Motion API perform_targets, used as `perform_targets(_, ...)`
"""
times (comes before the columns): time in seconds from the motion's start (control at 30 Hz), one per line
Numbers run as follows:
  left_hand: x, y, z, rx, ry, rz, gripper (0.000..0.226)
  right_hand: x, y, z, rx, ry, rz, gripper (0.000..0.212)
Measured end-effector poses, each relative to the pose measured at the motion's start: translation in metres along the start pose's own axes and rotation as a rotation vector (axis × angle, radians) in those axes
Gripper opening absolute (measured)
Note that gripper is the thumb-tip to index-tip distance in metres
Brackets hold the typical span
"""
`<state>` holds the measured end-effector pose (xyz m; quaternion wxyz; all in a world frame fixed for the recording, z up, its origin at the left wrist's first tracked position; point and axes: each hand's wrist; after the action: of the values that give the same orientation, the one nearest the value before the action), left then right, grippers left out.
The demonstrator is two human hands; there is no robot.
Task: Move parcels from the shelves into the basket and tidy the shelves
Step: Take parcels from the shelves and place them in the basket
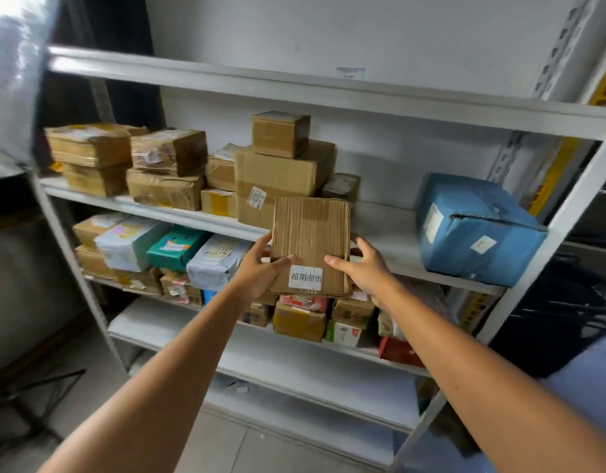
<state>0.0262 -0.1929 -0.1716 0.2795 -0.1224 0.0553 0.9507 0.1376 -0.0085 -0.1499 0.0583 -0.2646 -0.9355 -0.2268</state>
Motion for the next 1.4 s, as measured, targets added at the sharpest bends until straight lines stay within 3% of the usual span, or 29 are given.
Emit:
perform_targets(0.1, -0.017, 0.044, -0.005, -0.037, -0.001, 0.094, 0.063, 0.006, -0.044, -0.016, 0.032, 0.035, -0.059, 0.091)
perform_targets(0.3, -0.053, 0.137, -0.017, -0.103, -0.025, 0.245, 0.066, 0.018, -0.135, -0.057, 0.136, 0.194, -0.244, 0.065)
perform_targets(0.5, -0.097, 0.214, -0.036, -0.151, 0.025, 0.504, 0.072, 0.029, -0.234, -0.083, 0.270, 0.263, -0.475, 0.057)
perform_targets(0.7, -0.146, 0.264, -0.060, -0.200, 0.117, 0.762, 0.076, 0.033, -0.331, -0.099, 0.398, 0.288, -0.733, 0.069)
perform_targets(0.93, -0.189, 0.276, -0.084, -0.320, 0.200, 1.158, 0.071, 0.023, -0.406, -0.122, 0.413, 0.398, -1.106, 0.079)
perform_targets(1.03, -0.213, 0.266, -0.093, -0.341, 0.205, 1.266, 0.060, 0.006, -0.425, -0.132, 0.411, 0.426, -1.218, 0.073)
perform_targets(1.23, -0.269, 0.237, -0.123, -0.398, 0.254, 1.415, 0.068, -0.052, -0.439, -0.140, 0.402, 0.467, -1.368, 0.065)
perform_targets(1.4, -0.324, 0.201, -0.146, -0.428, 0.250, 1.547, 0.067, -0.116, -0.435, -0.147, 0.414, 0.443, -1.489, 0.077)
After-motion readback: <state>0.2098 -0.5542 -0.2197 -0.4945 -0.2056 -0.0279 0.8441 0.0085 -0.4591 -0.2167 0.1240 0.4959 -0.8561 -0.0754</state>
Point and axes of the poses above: each hand's wrist, its own x-axis towards the middle knuckle, its own y-axis out of the back of the hand, z = x × y, and after that the axes turned 15 degrees about y, right-handed
